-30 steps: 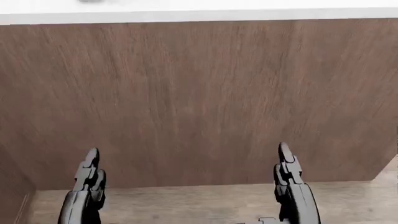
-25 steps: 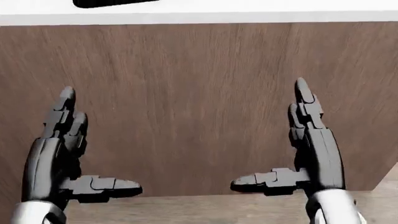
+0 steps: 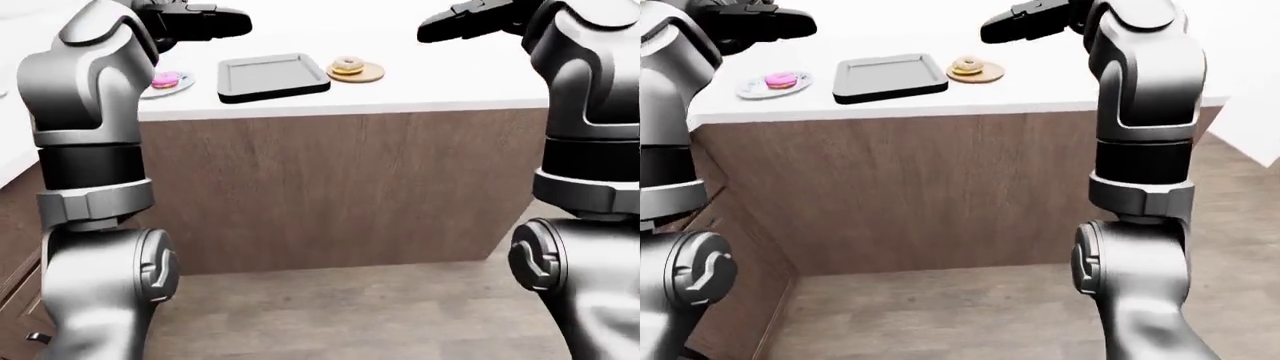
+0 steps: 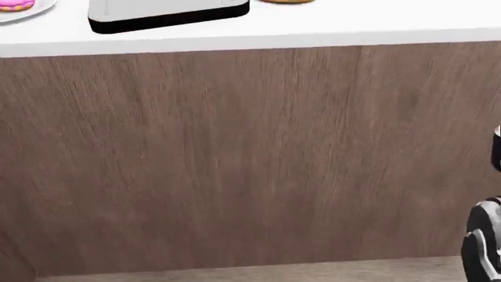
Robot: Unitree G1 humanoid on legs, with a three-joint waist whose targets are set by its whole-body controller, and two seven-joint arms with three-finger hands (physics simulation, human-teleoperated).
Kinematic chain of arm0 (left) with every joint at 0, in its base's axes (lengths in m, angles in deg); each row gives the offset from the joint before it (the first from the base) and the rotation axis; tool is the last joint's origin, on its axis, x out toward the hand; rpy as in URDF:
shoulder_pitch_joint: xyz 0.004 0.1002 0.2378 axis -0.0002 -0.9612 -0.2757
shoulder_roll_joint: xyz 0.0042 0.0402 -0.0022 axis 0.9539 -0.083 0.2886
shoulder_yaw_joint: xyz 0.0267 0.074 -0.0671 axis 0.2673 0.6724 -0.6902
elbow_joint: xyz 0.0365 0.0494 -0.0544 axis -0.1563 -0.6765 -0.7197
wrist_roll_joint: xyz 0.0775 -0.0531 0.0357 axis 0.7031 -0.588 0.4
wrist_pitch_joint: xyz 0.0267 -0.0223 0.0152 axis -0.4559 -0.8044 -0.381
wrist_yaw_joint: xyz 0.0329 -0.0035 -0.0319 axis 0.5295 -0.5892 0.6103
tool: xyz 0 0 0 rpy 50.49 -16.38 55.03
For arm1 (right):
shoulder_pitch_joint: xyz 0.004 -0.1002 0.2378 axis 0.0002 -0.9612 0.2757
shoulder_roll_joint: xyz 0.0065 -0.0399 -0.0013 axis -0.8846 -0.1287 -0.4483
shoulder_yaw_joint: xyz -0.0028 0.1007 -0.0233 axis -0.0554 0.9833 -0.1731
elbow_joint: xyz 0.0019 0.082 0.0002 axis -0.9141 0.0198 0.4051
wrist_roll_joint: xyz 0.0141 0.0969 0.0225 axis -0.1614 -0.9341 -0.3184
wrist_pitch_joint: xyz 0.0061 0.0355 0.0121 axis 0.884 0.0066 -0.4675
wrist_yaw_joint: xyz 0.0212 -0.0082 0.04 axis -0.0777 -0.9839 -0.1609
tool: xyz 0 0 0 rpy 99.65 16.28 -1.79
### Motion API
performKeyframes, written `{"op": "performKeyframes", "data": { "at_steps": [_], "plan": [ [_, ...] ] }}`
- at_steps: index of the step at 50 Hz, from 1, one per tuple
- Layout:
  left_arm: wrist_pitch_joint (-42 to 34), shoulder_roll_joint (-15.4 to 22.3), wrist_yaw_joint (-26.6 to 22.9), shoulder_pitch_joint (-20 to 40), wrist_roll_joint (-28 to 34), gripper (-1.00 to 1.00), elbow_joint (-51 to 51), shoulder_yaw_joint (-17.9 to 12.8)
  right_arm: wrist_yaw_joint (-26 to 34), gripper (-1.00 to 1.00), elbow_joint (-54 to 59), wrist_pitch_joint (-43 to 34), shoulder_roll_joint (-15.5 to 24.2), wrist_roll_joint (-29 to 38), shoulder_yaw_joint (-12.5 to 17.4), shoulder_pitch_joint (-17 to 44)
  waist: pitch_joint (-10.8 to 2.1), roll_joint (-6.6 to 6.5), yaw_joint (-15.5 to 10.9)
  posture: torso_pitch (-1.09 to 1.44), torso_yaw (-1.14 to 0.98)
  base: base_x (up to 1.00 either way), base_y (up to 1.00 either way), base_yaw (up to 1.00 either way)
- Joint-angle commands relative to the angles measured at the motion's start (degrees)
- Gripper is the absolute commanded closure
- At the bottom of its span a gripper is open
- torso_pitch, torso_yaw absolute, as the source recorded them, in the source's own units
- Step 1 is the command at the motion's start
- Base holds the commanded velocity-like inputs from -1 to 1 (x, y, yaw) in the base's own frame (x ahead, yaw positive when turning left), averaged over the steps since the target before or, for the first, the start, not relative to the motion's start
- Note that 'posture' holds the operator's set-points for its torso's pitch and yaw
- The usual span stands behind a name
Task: Move the dessert items from the plate to the tray.
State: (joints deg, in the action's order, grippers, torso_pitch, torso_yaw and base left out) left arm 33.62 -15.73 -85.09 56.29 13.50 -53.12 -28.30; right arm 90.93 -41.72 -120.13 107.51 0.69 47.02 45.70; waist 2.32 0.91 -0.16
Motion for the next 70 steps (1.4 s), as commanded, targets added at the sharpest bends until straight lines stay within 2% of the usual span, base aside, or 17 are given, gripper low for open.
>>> {"op": "performKeyframes", "data": {
  "at_steps": [1,11,16,17,25,28,29,38,41,43,44,45,49,52,59,64,70],
  "plan": [
    [1.92,1.04,-0.72,2.94,-0.05,-1.00,0.32,-0.43,0.05,-1.00,1.54,4.32,0.94,0.71,1.19,3.82,-0.25,0.12,0.28,0.00,0.00,0.45,0.06,0.00],
    [4.21,4.05,-0.22,6.09,-0.87,-1.00,-3.48,-1.39,2.19,-1.00,-1.60,-0.86,1.23,1.60,-0.11,5.65,-0.27,-0.76,0.61,0.00,0.00,0.48,0.12,0.00],
    [2.57,5.46,-1.22,5.74,-0.69,-1.00,-0.45,-1.11,4.05,-1.00,-2.44,-2.78,2.73,2.34,0.52,7.56,-1.55,-7.26,1.56,0.00,0.00,0.50,0.20,0.00],
    [2.94,5.54,-1.24,5.70,-0.51,-1.00,-0.55,-1.07,4.21,-1.00,-3.09,-3.48,2.98,2.59,0.48,7.37,-0.78,-4.64,0.84,0.00,0.00,0.50,0.34,0.00],
    [1.14,7.28,-1.54,6.55,-0.38,-1.00,1.91,-1.48,4.01,-1.00,-7.47,-5.52,2.88,1.15,1.57,7.06,1.00,-1.12,-0.98,0.00,0.00,0.55,0.39,0.00],
    [0.84,7.46,-1.40,6.42,-0.29,-1.00,2.32,-1.57,3.57,-1.00,-8.49,-6.04,2.77,0.61,1.78,6.68,-0.50,3.47,-0.87,0.00,0.00,0.68,0.47,0.00],
    [0.58,7.53,-1.45,6.64,-0.34,-1.00,2.46,-1.56,3.51,-1.00,-8.80,-6.06,2.71,0.37,1.78,6.53,1.04,1.18,-0.58,0.00,0.00,0.70,0.46,0.00],
    [-0.48,7.72,-1.55,6.60,-0.16,-1.00,3.39,-1.61,3.62,-1.00,-10.83,-7.17,3.07,0.06,1.36,4.98,-0.26,1.77,-0.27,0.00,0.00,0.70,0.69,0.00],
    [-0.18,7.93,-1.71,6.58,-0.01,-1.00,3.08,-1.63,3.38,-1.00,-10.60,-7.54,3.04,0.79,1.01,4.75,-0.33,0.27,-0.81,0.00,0.00,0.52,0.83,0.00],
    [-0.21,8.03,-1.74,6.48,0.00,-1.00,3.11,-1.74,3.31,-1.00,-10.10,-7.37,2.99,1.33,0.98,4.84,-3.52,-8.71,-0.76,0.00,0.00,0.03,0.04,0.00],
    [-0.24,8.02,-1.70,6.39,-0.03,-1.00,3.28,-1.77,3.59,-1.00,-10.33,-7.51,3.17,1.90,0.33,4.67,-1.72,-11.09,-0.61,0.00,0.00,0.00,0.00,0.00],
    [-0.57,7.94,-1.75,6.06,-0.13,-1.00,3.73,-1.73,3.69,-1.00,-10.11,-7.23,2.92,1.84,0.70,4.93,1.52,-9.17,-0.82,0.00,0.00,0.00,0.00,0.00],
    [-1.21,8.01,-1.67,5.85,-0.25,-1.00,4.50,-1.82,4.21,-1.00,-10.09,-6.68,2.81,1.87,1.04,5.15,-1.13,-5.25,-0.34,0.00,0.00,0.07,0.10,0.00],
    [-0.94,8.03,-1.72,5.87,-0.20,-1.00,4.44,-1.75,3.85,-1.00,-10.20,-6.66,2.52,1.41,1.64,5.07,-0.27,-2.39,-0.51,0.00,0.00,0.27,0.23,0.00],
    [-1.47,8.30,-1.86,6.10,-0.19,-1.00,4.94,-1.76,3.71,-1.00,-11.25,-6.89,2.38,0.94,1.41,4.36,-1.25,-2.82,0.26,0.00,0.00,0.27,0.11,0.00],
    [-1.44,8.62,-1.95,6.58,-0.09,-1.00,4.69,-1.73,4.02,-1.00,-11.63,-7.20,2.61,0.78,1.17,4.37,-0.69,-0.22,0.70,0.00,0.00,0.00,0.00,0.00],
    [-1.92,8.82,-2.05,6.29,-0.19,-1.00,5.45,-1.89,4.36,-1.00,-12.16,-7.85,2.53,0.88,1.02,4.42,2.16,1.00,0.29,0.00,0.00,0.00,0.00,0.00]
  ]
}}
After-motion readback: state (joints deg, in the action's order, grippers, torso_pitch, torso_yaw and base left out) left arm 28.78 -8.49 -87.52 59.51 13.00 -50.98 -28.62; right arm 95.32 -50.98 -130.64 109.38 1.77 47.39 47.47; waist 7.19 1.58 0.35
